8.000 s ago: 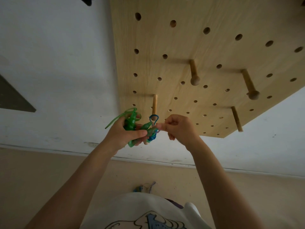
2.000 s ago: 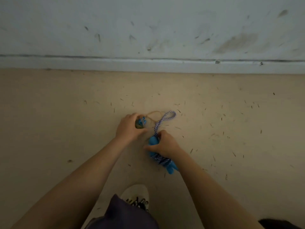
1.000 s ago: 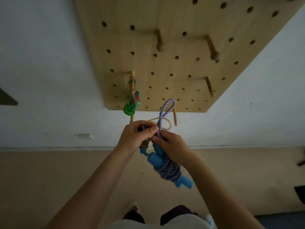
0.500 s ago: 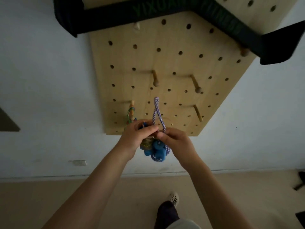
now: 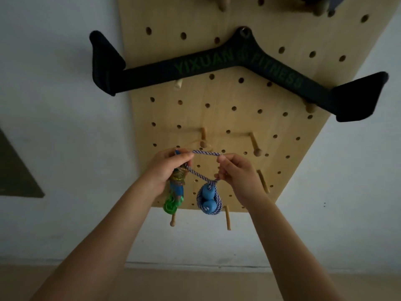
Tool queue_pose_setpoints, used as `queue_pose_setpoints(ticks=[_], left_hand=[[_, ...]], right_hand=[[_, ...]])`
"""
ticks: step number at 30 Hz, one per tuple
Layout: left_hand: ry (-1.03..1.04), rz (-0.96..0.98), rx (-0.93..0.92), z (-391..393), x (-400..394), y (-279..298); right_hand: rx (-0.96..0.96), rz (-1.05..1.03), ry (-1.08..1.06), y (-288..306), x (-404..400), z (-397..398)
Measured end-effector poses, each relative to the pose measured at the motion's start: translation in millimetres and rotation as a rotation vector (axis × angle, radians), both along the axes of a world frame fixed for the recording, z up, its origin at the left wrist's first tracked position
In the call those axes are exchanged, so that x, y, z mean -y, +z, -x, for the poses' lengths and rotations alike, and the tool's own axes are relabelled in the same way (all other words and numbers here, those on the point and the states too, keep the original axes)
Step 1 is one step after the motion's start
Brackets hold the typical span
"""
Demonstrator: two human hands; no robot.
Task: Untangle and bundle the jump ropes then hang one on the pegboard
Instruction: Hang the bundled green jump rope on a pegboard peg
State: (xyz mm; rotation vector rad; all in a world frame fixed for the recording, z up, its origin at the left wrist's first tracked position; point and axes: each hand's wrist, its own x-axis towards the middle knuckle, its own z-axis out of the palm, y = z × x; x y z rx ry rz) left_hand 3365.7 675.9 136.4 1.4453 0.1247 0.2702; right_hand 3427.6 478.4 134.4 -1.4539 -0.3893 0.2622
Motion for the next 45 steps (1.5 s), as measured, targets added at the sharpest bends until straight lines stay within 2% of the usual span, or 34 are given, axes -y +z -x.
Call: queue_pose_setpoints(ticks=[9, 14, 17, 19, 22, 25, 28, 33, 38, 42, 45], left_hand=[[0.290, -0.009, -0.150, -48, 8, 5], [0.410, 0.020, -0.113, -55, 2, 2], [0.493, -0.117, -0.156, -50, -2, 0], [0.484, -0.127, -0.182, -47, -3, -6], [0.471, -0.089, -0.066, -43, 1, -14], [0.426, -0.136, 0.035, -42, 7, -15], [0.392, -0.151, 0.089, -41, 13, -11], [0.291, -0.163, 0.067, -42, 20, -8], [0.187, -0.171, 0.023, -49, 26, -11], [0.323, -0.079, 0.061, -58, 28, -12], [0.371, -0.040, 0.028, -65, 27, -10]], right_hand=[[0.093, 0.178, -0.103, -9, -31, -72], [0.009, 0.083, 0.025, -17, -50, -91], [-0.056, 0.035, 0.050, -18, -57, -98], [-0.076, 0.012, 0.026, -15, -57, -97], [-0.038, -0.017, -0.004, -7, -53, -89], [0.004, 0.053, 0.113, 5, -49, -73], [-0.043, 0.082, 0.216, 13, -47, -65], [-0.005, -0.092, 0.324, 15, -39, -72], [0.002, -0.066, 0.337, 10, -33, -82], [-0.003, -0.049, 0.335, 8, -30, -92], [0.065, 0.042, 0.261, 8, -25, -101]])
